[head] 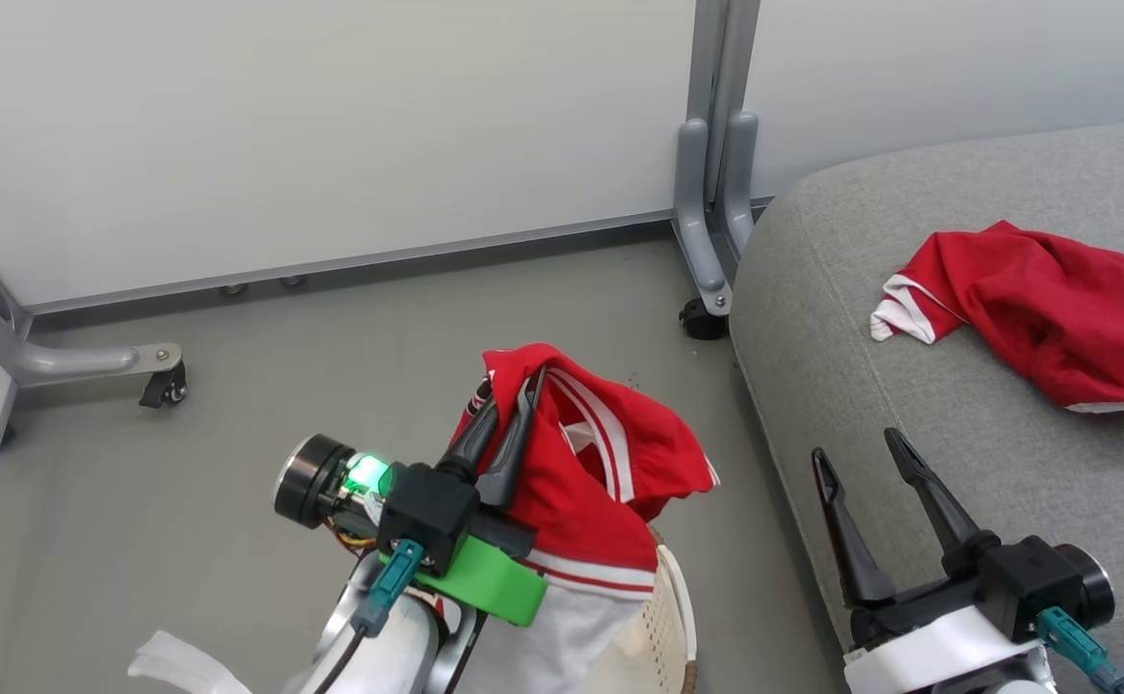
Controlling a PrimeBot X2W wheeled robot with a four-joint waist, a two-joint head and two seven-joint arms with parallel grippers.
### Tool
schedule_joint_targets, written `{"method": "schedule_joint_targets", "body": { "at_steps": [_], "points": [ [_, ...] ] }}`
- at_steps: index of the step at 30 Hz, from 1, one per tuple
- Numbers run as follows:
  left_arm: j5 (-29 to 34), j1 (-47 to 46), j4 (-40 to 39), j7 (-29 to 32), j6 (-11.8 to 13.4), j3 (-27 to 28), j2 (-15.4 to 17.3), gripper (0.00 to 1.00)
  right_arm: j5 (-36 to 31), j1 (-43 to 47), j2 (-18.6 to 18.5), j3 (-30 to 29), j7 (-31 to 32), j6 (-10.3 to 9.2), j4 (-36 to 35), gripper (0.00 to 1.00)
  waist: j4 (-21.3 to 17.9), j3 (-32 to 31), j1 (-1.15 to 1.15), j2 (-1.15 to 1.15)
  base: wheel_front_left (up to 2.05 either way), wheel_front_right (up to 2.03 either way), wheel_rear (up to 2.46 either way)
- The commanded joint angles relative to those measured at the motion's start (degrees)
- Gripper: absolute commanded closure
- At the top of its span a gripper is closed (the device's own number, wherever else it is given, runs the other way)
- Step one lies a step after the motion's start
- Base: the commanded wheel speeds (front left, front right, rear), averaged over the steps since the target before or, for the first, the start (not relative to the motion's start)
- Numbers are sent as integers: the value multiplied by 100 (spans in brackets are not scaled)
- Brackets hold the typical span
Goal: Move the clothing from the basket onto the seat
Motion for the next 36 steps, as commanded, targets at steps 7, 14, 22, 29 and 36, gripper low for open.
{"method": "schedule_joint_targets", "body": {
  "at_steps": [7, 14, 22, 29, 36],
  "points": [
    [124, 81, -296, -18, -81, -87, 16, 100, 138, 83, 2, 141, -19, 0, -97, 0, 27, -13, 1, 0, 0, 0, 0],
    [93, -7, -201, -18, -320, -362, -45, 100, 490, -166, -178, 656, -19, 0, -234, 0, 50, 54, 1, 0, 0, 0, 0],
    [-26, -246, 64, -18, -546, -896, -139, 100, 564, -387, -485, 1193, -19, -1, -114, 0, 152, 120, 1, 0, 0, 0, 0],
    [-103, -426, -288, -18, -572, -1208, -170, 100, 631, -406, -661, 1486, -19, -1, 449, 0, 234, 168, 1, 0, 0, 0, 0],
    [-138, -521, -432, -18, -552, -1270, -178, 100, 754, -415, -640, 1565, -19, -1, 758, 100, 235, 212, 1, 0, 0, 0, 0]
  ]
}}
